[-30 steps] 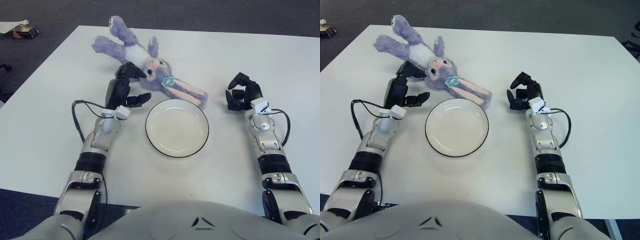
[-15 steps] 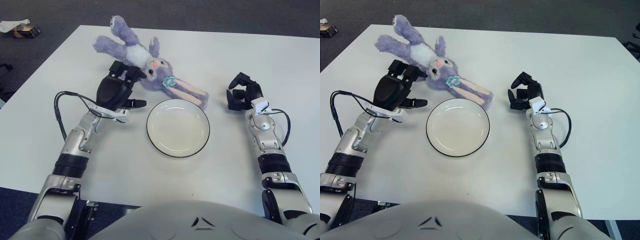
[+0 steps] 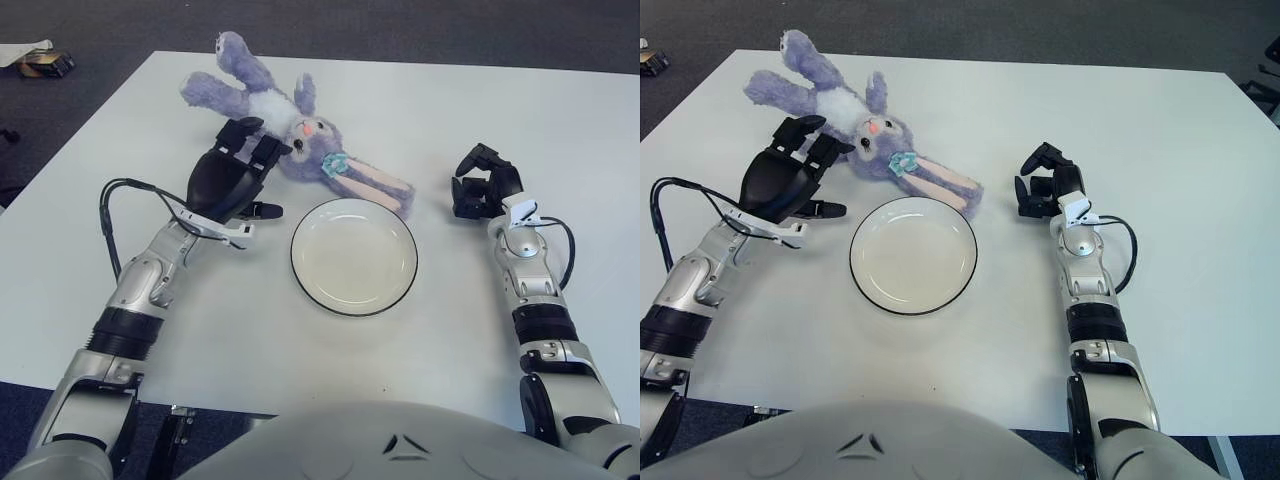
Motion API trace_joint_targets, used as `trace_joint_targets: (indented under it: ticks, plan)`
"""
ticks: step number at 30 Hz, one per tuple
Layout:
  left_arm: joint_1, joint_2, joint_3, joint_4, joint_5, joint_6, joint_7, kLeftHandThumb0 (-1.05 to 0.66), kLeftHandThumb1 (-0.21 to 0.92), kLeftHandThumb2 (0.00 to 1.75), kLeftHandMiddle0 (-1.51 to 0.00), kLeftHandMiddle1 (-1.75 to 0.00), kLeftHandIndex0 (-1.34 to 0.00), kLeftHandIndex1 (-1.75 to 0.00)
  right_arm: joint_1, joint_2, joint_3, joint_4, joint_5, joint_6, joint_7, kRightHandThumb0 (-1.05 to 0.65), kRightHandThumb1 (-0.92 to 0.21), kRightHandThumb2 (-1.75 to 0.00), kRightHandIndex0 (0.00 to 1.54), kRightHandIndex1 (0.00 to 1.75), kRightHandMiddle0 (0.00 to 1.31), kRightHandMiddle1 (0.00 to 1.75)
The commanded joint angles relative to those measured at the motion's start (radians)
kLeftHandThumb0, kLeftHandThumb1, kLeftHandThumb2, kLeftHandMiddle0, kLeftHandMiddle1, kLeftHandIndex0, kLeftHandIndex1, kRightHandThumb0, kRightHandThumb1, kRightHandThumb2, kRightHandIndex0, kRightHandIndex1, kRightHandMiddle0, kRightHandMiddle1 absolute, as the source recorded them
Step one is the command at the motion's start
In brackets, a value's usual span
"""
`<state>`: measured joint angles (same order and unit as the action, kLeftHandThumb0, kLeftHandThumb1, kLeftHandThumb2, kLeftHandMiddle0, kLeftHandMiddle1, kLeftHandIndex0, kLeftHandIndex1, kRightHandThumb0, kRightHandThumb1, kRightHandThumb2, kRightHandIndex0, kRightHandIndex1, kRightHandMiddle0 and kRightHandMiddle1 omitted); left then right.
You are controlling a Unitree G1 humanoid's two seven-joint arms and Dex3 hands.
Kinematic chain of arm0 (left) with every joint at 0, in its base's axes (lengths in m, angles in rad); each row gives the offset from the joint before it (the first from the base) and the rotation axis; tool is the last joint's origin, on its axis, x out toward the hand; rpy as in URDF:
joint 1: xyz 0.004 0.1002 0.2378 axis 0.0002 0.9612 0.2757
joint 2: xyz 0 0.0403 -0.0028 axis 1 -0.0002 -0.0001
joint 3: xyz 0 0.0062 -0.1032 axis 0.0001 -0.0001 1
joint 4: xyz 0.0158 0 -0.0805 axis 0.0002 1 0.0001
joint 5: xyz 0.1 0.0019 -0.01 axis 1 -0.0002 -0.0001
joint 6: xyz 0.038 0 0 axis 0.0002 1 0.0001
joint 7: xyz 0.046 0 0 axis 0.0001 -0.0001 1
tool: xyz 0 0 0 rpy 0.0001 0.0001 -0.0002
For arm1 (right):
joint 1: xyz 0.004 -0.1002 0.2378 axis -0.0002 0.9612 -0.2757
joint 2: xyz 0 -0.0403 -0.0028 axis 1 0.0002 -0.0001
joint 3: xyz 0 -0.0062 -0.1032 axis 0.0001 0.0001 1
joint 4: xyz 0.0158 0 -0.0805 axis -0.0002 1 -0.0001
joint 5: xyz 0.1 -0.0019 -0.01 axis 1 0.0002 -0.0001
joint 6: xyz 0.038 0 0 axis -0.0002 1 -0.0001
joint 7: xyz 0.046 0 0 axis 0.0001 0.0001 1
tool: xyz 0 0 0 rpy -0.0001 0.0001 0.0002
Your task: Put the doll into the plate.
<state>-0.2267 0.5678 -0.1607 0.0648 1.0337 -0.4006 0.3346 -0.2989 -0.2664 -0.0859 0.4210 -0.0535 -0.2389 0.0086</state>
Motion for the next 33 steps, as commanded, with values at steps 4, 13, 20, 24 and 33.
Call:
trace_joint_targets:
  ticks: [4,13,20,24,33]
  plan:
    - [-0.052,0.052,-0.033,0.019,0.031,-0.022,0.054,-0.92,0.68,0.58,0.0,-0.23,0.0,-0.83,0.049,0.018,0.015,0.067,-0.003,0.042,0.018,-0.47,-0.35,-1.28,1.27,1.75,0.59,1.75]
    - [-0.101,0.091,-0.073,0.047,0.034,-0.067,0.074,-0.97,0.88,0.45,0.0,-0.03,0.0,-0.68,0.046,0.018,0.015,0.078,-0.012,0.034,0.01,-0.48,-0.33,-1.3,1.27,1.75,0.61,1.75]
    - [-0.15,0.103,-0.103,0.099,0.036,-0.107,0.092,-0.99,0.92,0.5,0.0,0.0,0.0,-0.51,0.046,0.017,0.016,0.077,-0.008,0.035,0.018,-0.48,-0.33,-1.3,1.28,1.75,0.6,1.75]
    - [-0.176,0.1,-0.117,0.13,0.044,-0.114,0.109,-1.0,0.92,0.52,0.0,0.0,0.0,-0.45,0.045,0.014,0.017,0.081,-0.01,0.032,0.02,-0.48,-0.34,-1.29,1.26,1.75,0.6,1.75]
    - [-0.237,0.093,-0.164,0.191,0.09,-0.092,0.164,-1.0,0.92,0.43,0.0,0.0,0.0,-0.36,0.042,0.013,0.023,0.091,-0.021,0.02,0.013,-0.48,-0.33,-1.3,1.26,1.75,0.6,1.75]
